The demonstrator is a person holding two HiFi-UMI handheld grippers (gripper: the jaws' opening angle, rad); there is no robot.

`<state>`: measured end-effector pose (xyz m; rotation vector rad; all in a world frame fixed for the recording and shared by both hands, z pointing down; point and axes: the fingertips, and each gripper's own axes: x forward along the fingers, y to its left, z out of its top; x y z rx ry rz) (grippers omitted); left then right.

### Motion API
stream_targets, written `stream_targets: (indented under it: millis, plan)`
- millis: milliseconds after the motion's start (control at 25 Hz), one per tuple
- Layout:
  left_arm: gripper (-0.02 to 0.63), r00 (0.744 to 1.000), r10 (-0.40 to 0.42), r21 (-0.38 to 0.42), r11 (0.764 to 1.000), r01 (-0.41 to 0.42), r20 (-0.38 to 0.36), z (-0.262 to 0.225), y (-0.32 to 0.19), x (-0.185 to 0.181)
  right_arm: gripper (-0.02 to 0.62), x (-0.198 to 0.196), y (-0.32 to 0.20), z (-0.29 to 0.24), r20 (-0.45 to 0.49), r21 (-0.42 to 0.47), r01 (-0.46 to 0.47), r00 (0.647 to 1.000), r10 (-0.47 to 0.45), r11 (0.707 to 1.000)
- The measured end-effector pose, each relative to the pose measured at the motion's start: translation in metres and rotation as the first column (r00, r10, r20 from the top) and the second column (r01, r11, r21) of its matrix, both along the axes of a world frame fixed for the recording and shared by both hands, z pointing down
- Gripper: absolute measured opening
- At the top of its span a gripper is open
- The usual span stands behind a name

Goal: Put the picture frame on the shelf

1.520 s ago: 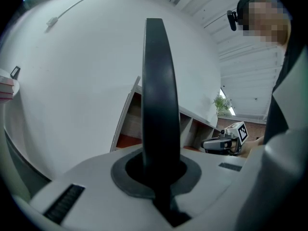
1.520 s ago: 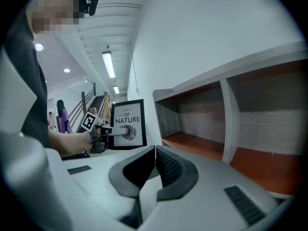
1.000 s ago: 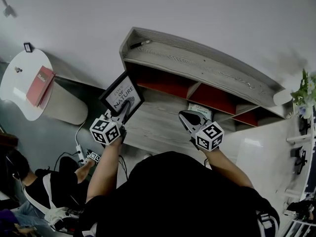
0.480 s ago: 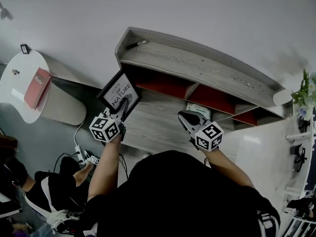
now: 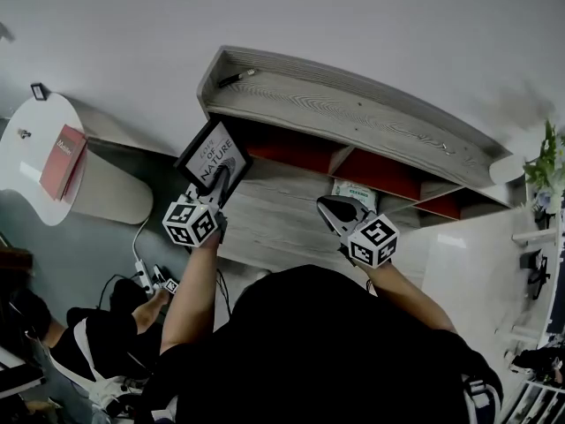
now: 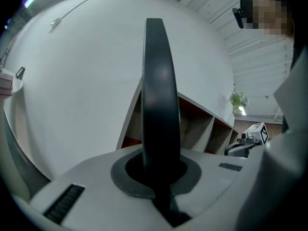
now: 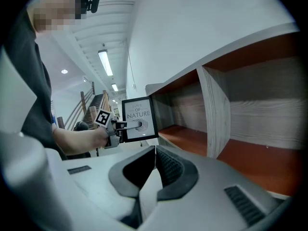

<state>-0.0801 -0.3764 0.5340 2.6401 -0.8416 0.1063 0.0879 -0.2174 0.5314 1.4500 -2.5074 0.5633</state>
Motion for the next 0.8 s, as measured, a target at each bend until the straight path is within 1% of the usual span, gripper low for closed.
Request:
stream_targets:
  millis: [800]
  plan:
    - [0.028,0.998,-0.064,0.023,0.998,0.064,-0.006,0.003,-0.024,0.016,0.015,0.007,0.002,0.008,0.002,-0.015,0.000,1.000,0.000,1.000]
